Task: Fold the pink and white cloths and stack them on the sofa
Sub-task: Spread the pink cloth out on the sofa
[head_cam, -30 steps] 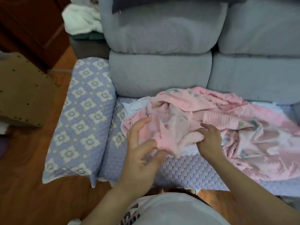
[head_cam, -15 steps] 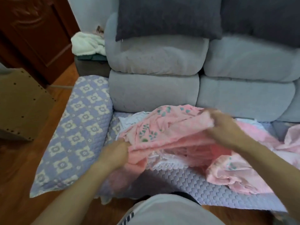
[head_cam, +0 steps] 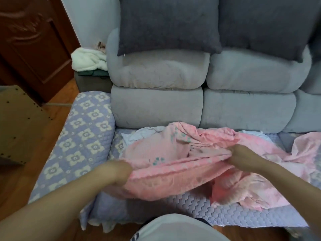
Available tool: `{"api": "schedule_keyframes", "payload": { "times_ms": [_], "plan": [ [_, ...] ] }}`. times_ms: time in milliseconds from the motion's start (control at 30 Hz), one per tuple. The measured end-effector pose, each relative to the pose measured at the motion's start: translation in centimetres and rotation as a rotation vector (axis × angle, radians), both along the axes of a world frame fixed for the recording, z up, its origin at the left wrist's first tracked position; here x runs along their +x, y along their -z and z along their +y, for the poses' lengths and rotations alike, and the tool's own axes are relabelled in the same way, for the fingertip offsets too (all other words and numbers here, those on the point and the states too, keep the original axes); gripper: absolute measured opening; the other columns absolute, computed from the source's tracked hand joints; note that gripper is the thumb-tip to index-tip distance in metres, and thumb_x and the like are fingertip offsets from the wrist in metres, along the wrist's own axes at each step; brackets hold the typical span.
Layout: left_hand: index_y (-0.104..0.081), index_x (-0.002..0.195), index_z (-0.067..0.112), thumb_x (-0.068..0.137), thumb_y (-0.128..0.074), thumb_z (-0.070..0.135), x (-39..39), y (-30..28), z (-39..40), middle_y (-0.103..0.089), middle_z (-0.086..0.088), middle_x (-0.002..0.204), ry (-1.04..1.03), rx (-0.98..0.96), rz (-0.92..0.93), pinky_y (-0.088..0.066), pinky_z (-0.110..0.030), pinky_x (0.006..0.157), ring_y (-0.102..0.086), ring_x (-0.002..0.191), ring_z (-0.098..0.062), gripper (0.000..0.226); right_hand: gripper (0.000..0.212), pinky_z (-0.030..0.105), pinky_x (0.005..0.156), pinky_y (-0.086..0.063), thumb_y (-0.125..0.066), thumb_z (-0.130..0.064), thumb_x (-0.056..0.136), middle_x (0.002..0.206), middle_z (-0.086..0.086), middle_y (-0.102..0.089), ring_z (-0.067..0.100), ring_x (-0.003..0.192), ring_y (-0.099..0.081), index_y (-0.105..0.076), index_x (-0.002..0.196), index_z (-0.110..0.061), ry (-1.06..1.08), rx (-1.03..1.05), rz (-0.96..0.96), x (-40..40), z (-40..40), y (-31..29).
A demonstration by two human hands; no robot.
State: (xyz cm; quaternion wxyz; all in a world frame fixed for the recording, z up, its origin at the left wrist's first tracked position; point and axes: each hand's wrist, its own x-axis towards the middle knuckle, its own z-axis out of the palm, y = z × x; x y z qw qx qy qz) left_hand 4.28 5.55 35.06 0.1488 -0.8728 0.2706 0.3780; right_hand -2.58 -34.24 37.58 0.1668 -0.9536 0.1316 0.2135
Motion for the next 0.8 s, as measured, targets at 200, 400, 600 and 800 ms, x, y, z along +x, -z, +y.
{"api": "schedule_keyframes", "payload": {
  "times_ms": [200, 400, 600, 800],
  "plan": [
    [-0.064, 0.088, 0.012, 0.087, -0.051, 0.012, 9.1, -6.9, 0.1, -0.07, -0.015, 0.096, -0.596, -0.611, -0.56, -0.048, -0.035, 0.071, -0.067, 0.095, -0.037, 0.013, 0.035, 0.027, 0.058, -0.056, -0.075, -0.037, 0.076, 0.09, 0.003, -0.073, 0.013, 0.069, -0.068, -0.065, 0.105, -0.019, -0.39, -0.158, 0.191, -0.5, 1.1, -5.7],
    [-0.053, 0.099, 0.024, 0.075, -0.076, 0.055, 8.9, -27.2, -5.9, -0.062, 0.002, 0.09, -0.216, -0.844, -0.853, -0.047, -0.036, 0.07, -0.059, 0.081, -0.024, 0.045, 0.011, 0.036, 0.069, -0.053, -0.054, -0.007, 0.085, 0.093, 0.018, -0.071, 0.037, 0.086, -0.068, -0.058, 0.076, -0.012, -0.043, -0.598, -0.62, 4.4, -7.0, -24.5],
    [-0.051, 0.102, 0.013, 0.092, -0.05, 0.013, 5.9, -41.5, -9.4, -0.06, -0.013, 0.091, 0.036, -0.582, -1.593, -0.039, -0.041, 0.056, -0.064, 0.074, -0.039, 0.01, 0.011, 0.04, 0.058, -0.041, -0.056, -0.013, 0.088, 0.085, 0.025, -0.057, 0.045, 0.075, -0.057, -0.064, 0.085, -0.006, 0.31, -0.525, -1.48, 2.2, -12.6, -36.6],
    [-0.056, 0.1, 0.007, 0.091, -0.038, 0.007, 1.7, -42.7, -12.9, -0.055, -0.011, 0.093, -0.706, -1.338, -1.237, -0.037, -0.035, 0.073, -0.055, 0.089, -0.033, 0.02, 0.033, 0.047, 0.08, -0.052, -0.037, -0.015, 0.078, 0.091, 0.023, -0.067, 0.045, 0.09, -0.063, -0.066, 0.092, -0.01, 0.244, 0.029, -1.133, -0.3, -12.1, -33.2]
  ]
}}
